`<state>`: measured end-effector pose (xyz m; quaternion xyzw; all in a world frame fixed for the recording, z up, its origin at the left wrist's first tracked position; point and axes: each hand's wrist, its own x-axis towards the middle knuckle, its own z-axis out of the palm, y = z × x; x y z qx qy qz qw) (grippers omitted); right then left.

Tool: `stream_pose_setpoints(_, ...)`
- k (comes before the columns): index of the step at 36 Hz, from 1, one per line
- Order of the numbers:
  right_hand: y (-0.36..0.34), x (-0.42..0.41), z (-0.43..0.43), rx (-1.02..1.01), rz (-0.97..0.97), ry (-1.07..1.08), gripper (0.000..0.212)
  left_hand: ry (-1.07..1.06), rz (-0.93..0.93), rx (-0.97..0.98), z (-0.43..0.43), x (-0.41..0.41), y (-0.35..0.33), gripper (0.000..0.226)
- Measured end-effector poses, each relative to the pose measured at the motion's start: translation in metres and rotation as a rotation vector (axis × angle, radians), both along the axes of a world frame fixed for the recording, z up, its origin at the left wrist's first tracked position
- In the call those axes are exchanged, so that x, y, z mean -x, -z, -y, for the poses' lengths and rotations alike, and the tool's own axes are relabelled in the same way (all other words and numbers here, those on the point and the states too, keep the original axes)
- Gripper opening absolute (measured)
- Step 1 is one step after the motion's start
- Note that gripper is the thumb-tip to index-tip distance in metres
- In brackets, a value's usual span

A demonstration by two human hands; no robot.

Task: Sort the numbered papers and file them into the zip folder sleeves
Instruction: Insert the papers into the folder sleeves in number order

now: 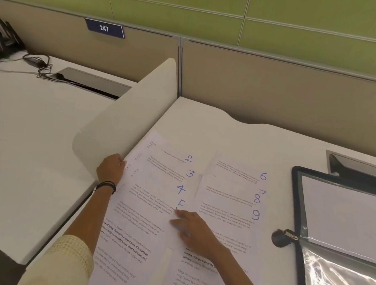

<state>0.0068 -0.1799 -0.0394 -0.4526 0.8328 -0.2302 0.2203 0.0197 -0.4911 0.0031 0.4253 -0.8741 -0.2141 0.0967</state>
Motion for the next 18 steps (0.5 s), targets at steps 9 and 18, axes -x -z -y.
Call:
stream_pose_setpoints(9,-0.002,-0.003,0.000,-0.043,-0.054,-0.050,0.047,0.046,-0.291,0.067,-0.013,0.003,-0.032,0.015)
stream_pose_setpoints(18,-0.012,-0.003,0.004,-0.061,-0.091,-0.057,0.045,0.321,-0.457,0.488,-0.035,0.011,-0.075,0.008)
